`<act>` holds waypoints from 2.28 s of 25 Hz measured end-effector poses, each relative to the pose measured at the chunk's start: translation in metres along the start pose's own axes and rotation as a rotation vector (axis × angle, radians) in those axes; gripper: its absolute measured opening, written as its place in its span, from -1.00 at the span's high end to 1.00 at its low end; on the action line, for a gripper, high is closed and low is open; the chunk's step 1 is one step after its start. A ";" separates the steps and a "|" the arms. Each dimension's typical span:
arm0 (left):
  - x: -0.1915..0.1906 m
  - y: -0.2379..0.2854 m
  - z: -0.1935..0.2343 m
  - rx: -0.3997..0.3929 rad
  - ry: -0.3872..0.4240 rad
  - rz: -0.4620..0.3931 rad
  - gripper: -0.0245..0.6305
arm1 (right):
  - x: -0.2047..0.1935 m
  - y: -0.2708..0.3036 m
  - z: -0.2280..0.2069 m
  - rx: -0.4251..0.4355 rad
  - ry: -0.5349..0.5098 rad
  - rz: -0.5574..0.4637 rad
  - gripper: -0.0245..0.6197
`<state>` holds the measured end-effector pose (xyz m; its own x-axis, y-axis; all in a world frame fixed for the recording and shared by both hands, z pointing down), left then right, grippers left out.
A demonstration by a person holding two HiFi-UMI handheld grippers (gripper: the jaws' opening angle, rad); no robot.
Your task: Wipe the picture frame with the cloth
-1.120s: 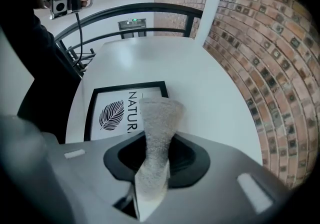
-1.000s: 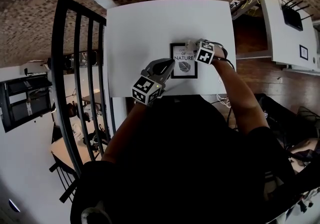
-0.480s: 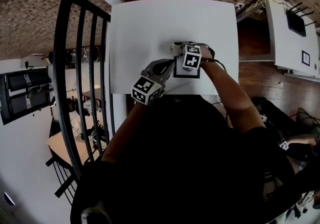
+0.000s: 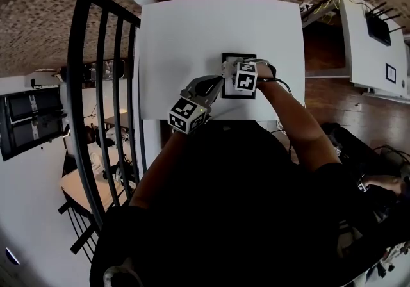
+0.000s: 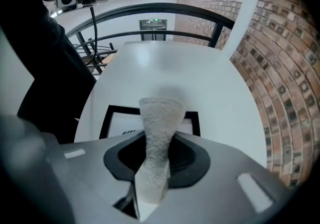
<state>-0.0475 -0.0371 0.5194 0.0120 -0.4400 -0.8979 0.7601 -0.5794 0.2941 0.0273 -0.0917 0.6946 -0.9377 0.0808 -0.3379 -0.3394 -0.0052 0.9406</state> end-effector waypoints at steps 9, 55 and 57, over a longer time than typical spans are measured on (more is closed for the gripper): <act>-0.003 0.005 -0.003 -0.028 0.003 0.014 0.93 | -0.037 -0.014 0.001 -0.026 0.044 0.039 0.61; -0.027 -0.024 -0.010 -0.016 -0.001 0.021 0.93 | -0.028 -0.009 0.062 0.008 0.032 0.079 0.60; -0.027 -0.022 -0.011 -0.024 0.002 0.025 0.93 | -0.037 -0.013 0.063 -0.001 0.051 0.084 0.60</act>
<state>-0.0570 -0.0049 0.5338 0.0325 -0.4531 -0.8909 0.7749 -0.5515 0.3088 0.0714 -0.0323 0.6971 -0.9656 0.0291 -0.2586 -0.2590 -0.0104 0.9658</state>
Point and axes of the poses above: the fingertips, and each gripper's own axes: y forward along the fingers, z to its left, x out of its top, the point moved 5 cm from there along -y, backward along the fingers, and after that the axes turned 2 degrees about -z, right-handed, at the moved point
